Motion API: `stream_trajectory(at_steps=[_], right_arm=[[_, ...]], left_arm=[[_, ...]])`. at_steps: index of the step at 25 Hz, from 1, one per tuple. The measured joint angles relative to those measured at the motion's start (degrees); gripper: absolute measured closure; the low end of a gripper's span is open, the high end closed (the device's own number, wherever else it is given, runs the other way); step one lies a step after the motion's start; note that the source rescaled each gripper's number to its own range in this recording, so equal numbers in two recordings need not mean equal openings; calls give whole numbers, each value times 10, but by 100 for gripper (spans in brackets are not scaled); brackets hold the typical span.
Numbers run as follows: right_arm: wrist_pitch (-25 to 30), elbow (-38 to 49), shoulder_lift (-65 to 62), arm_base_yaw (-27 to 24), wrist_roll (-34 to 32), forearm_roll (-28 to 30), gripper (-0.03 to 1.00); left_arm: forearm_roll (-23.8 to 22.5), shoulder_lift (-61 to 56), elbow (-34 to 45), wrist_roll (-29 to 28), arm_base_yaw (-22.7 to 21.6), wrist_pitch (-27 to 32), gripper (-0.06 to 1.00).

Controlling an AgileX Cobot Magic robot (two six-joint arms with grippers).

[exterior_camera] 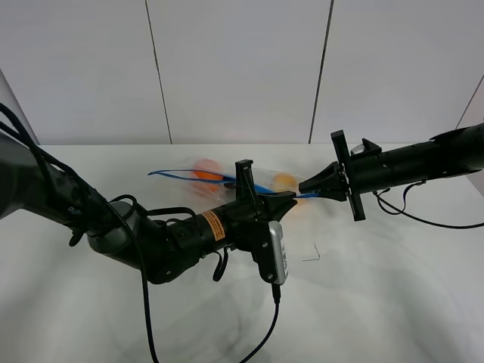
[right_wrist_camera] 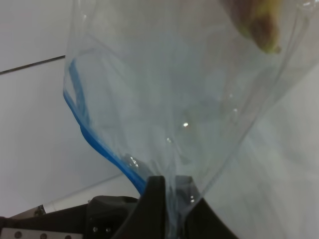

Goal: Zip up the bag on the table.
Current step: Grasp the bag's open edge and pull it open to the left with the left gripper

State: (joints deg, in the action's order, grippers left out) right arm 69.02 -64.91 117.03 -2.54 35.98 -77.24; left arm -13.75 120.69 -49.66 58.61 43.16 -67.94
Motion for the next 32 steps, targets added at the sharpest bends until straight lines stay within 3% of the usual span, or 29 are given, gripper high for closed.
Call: stream_trajectory(at_steps=[9, 19, 32], right_arm=[[0, 0, 0, 2, 0, 0, 97], [-4, 0, 0, 2, 0, -1, 97], [-5, 0, 0, 2, 0, -1, 97]], left_arm=[[42, 0, 24, 10, 1, -19, 94], [162, 0, 75, 77, 1, -30, 94], [183, 0, 110, 95, -75, -30, 94]])
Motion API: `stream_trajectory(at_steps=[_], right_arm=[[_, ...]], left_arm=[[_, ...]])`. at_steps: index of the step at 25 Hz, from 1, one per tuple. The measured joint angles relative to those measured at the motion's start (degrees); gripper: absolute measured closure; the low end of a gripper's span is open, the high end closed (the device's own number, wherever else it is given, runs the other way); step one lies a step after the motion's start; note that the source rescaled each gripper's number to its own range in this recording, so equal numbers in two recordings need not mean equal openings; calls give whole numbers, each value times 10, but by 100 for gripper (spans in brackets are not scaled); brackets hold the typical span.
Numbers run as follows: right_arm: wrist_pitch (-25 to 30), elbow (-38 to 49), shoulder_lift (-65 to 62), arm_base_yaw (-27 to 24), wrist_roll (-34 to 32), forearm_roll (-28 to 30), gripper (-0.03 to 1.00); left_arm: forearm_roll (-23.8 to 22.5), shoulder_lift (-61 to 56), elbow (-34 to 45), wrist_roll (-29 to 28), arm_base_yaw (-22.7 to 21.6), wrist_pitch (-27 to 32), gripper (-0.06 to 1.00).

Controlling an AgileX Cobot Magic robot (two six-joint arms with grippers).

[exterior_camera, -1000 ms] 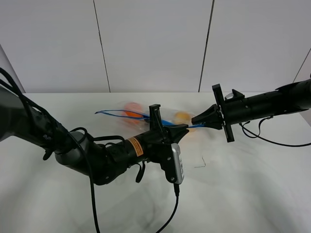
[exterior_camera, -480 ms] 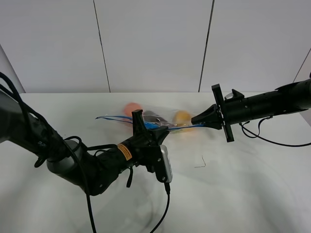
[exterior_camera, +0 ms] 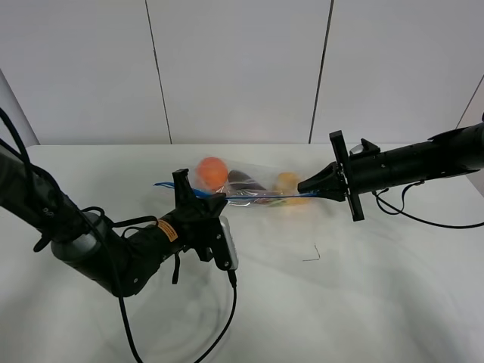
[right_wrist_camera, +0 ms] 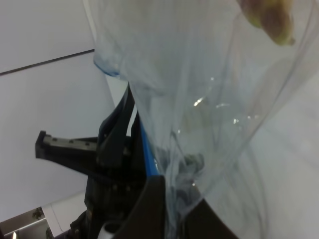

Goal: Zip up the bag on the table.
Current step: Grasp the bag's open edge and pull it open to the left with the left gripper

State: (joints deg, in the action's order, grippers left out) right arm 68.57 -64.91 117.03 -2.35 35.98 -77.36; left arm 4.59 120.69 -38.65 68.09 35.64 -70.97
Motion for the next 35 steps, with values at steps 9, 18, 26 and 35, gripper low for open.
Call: stream_trajectory(at_steps=[9, 18, 26, 35], right_arm=[[0, 0, 0, 0, 0, -1, 97], [1, 0, 0, 0, 0, -1, 97], [2, 0, 0, 0, 0, -2, 97], [3, 0, 0, 0, 0, 2, 97]], left_arm=[[30, 0, 12, 13, -48, 1, 94], [35, 0, 13, 17, -113, 5, 94], [36, 0, 13, 17, -138, 5, 94], [58, 0, 16, -55, -143, 12, 63]])
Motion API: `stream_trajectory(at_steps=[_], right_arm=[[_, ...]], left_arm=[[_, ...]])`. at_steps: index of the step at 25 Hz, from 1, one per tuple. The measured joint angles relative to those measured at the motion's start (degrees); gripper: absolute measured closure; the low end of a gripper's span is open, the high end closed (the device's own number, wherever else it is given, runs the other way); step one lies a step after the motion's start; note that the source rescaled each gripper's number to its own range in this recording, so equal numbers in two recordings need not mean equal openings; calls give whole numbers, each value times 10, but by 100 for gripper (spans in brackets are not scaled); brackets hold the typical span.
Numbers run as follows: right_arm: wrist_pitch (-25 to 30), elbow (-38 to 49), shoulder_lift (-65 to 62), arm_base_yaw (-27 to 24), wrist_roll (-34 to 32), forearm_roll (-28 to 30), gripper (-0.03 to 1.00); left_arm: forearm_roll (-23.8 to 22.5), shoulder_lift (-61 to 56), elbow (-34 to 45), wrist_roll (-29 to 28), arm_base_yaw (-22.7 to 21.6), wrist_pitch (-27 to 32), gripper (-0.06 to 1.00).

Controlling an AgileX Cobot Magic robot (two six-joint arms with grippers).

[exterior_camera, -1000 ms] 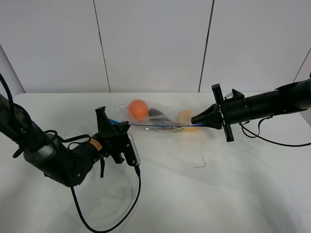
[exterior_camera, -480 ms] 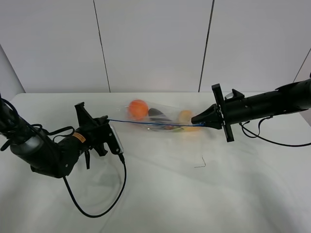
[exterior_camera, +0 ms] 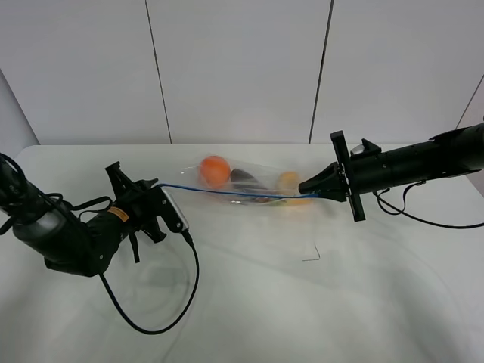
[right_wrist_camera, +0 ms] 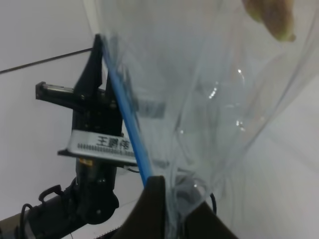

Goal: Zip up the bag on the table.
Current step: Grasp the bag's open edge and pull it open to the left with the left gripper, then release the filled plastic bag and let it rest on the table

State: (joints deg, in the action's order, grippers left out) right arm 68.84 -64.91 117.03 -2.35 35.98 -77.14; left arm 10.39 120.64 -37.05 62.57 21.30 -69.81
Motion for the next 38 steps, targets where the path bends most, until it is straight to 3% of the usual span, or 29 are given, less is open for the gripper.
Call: stream_trajectory(at_steps=[2, 4, 7, 11, 12, 16, 25, 33, 38], right_arm=[[0, 0, 0, 0, 0, 0, 97], [0, 0, 0, 0, 0, 0, 97], [0, 0, 0, 0, 0, 1, 97], [0, 0, 0, 0, 0, 2, 97], [0, 0, 0, 0, 0, 2, 97], [0, 0, 0, 0, 0, 2, 97], [0, 0, 0, 0, 0, 2, 97], [0, 0, 0, 0, 0, 2, 97], [0, 0, 0, 0, 0, 2, 97]], left_arm=[[15, 0, 1, -26, -1, 0, 33], [24, 0, 1, -51, -1, 0, 13], [55, 0, 1, -86, -1, 0, 1], [86, 0, 7, -175, -1, 0, -2], [90, 0, 11, -238, -1, 0, -3], [100, 0, 16, -358, -1, 1, -3], [143, 0, 16, -536, -1, 1, -1], [139, -31, 17, -544, -27, 21, -1], [72, -124, 18, -481, -66, 177, -1]])
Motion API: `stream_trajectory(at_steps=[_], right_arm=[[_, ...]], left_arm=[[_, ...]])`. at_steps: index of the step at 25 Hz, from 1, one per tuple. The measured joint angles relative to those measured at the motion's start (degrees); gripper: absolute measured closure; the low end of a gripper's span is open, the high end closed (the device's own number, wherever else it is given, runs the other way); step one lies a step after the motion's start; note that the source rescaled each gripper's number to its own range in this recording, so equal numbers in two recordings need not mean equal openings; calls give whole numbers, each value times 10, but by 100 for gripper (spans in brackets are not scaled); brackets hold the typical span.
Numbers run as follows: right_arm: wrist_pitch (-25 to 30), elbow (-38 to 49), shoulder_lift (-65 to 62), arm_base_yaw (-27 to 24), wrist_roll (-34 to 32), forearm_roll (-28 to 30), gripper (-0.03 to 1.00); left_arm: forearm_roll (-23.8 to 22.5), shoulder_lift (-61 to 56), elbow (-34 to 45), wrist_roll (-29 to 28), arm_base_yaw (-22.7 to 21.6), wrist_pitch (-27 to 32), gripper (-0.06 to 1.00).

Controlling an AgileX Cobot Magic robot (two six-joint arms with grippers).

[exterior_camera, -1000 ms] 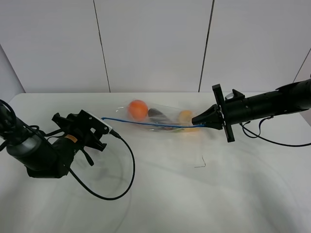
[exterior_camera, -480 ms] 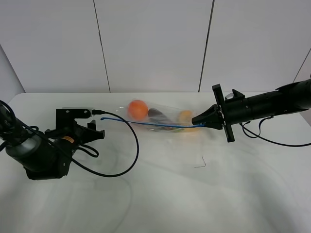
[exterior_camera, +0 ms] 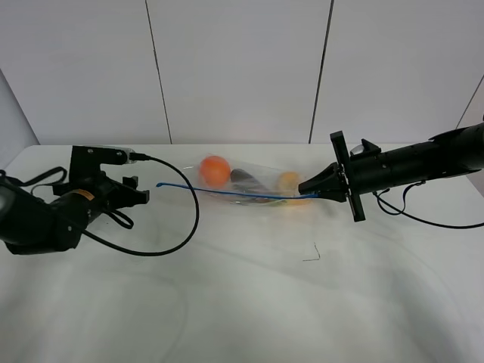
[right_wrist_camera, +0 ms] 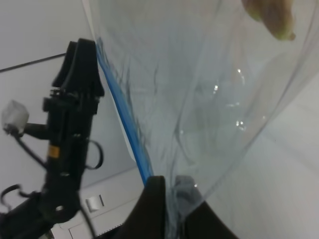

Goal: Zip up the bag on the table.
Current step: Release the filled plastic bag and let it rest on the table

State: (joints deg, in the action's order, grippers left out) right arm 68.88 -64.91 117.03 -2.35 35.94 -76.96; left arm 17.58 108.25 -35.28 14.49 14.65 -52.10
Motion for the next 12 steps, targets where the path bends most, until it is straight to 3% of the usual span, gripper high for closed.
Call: stream_trajectory(at_steps=[12], right_arm=[[0, 0, 0, 0, 0, 0, 97]], left_arm=[[-9, -230, -1, 13, -54, 501, 0]])
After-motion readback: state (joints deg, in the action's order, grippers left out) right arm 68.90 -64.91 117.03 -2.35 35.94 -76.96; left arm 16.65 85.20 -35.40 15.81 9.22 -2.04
